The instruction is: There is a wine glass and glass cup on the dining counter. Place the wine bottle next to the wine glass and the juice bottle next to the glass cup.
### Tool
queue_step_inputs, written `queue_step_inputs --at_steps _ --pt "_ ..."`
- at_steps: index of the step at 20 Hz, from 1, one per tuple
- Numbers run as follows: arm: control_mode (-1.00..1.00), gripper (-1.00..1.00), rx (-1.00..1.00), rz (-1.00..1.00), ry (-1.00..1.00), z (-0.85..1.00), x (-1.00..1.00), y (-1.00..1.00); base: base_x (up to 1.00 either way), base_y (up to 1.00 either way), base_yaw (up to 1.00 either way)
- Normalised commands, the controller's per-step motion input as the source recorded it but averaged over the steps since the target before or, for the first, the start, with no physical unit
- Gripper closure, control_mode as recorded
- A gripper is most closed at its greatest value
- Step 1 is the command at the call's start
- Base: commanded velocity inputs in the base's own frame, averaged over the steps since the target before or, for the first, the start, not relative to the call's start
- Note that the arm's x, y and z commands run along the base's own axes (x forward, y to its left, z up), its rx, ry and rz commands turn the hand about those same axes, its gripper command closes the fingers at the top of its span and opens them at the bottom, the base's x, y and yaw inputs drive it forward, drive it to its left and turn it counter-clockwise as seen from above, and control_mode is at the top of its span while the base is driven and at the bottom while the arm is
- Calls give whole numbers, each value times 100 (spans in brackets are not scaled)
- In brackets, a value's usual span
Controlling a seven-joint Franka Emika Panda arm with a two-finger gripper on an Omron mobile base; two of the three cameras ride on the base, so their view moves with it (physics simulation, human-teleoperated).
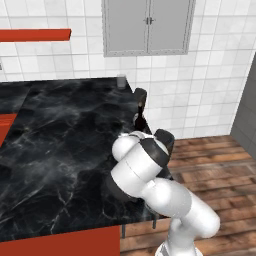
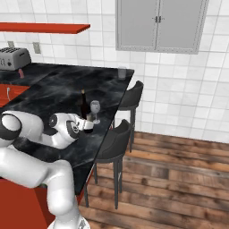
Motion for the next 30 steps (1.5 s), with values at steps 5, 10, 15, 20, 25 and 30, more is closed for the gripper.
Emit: queue_step_inputs --at_steps 5,10,15,20,25,30 --pt "-100 100 0 3 -2 -18 27 0 0 0 0" --pt "-100 100 0 2 0 -14 28 2 0 0 0" --pt "-100 100 0 2 0 -15 24 4 0 0 0" --pt "-100 100 0 3 0 -22 8 9 0 0 0" --pt "-100 100 0 2 -1 -24 3 9 0 0 0" --pt "-100 100 0 2 -2 -22 -2 11 0 0 0"
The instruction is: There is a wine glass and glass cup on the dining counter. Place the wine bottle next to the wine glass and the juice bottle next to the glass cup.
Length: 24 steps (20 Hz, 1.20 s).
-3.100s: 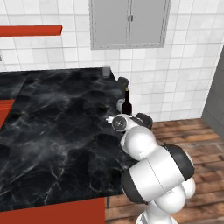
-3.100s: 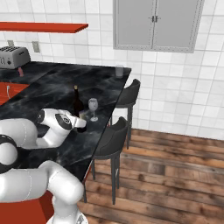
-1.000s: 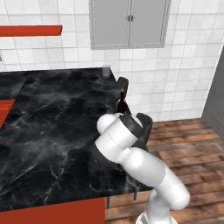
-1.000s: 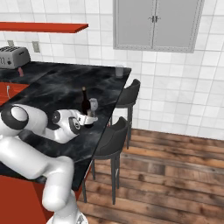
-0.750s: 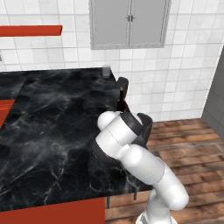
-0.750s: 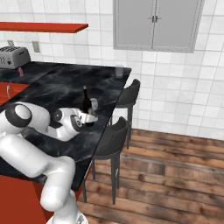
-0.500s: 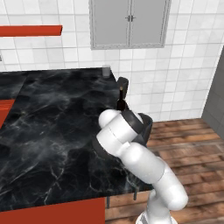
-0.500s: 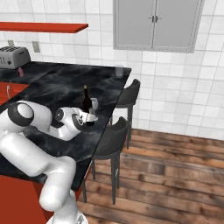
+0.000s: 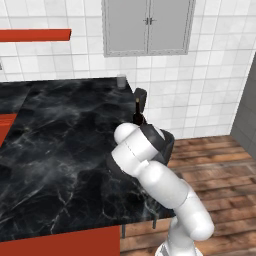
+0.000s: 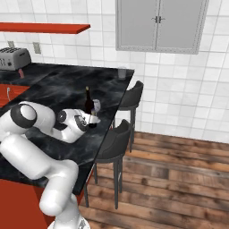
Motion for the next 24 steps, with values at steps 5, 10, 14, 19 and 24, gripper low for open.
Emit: queue_step_inputs --at_steps 5,10,14,19,24 --pt "-100 100 0 0 -5 -20 -9 10 0 0 0" --pt "-100 100 0 0 -5 -21 -10 10 0 0 0" --pt "-100 100 0 0 -2 -20 -8 8 0 0 0" --pt "-100 100 0 0 0 -19 -6 8 0 0 0" --pt "-100 -100 0 0 0 -18 -10 9 0 0 0"
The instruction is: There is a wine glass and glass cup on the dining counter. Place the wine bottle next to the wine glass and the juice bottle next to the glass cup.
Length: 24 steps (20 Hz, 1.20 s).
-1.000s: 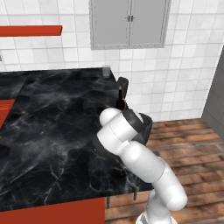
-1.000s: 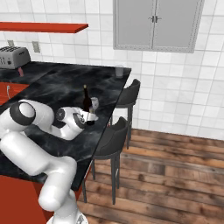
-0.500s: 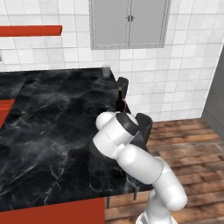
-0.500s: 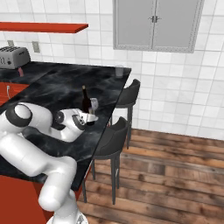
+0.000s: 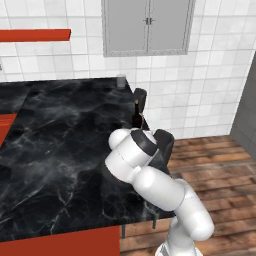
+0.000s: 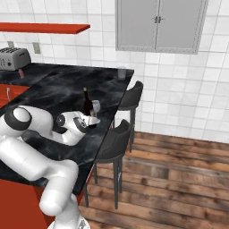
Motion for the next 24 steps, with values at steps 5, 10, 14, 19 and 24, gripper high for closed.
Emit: queue_step_inputs --at_steps 5,10,14,19,24 --pt "-100 -100 0 0 0 -12 -6 3 0 0 0" --pt "-100 -100 0 0 -1 -2 -6 0 0 0 0" --pt "-100 -100 0 0 -1 -1 -7 6 0 0 0" --pt "-100 -100 0 0 -1 0 -6 9 0 0 0" --pt "-100 -100 0 0 0 0 -8 7 0 0 0"
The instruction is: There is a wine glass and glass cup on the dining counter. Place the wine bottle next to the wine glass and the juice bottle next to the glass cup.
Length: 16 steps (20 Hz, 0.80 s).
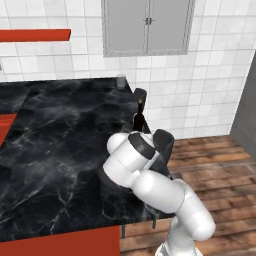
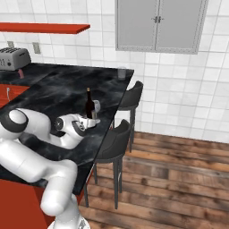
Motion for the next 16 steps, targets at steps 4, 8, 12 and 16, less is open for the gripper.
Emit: queue_step_inputs --at_steps 4,8,12,16 --pt "-100 -100 0 0 0 0 -14 2 0 0 0" --pt "-100 -100 0 -1 0 0 -19 0 0 0 0" --pt "-100 -100 3 -1 0 10 -22 0 0 0 0" --pt "-100 -100 7 0 0 21 -24 3 0 0 0"
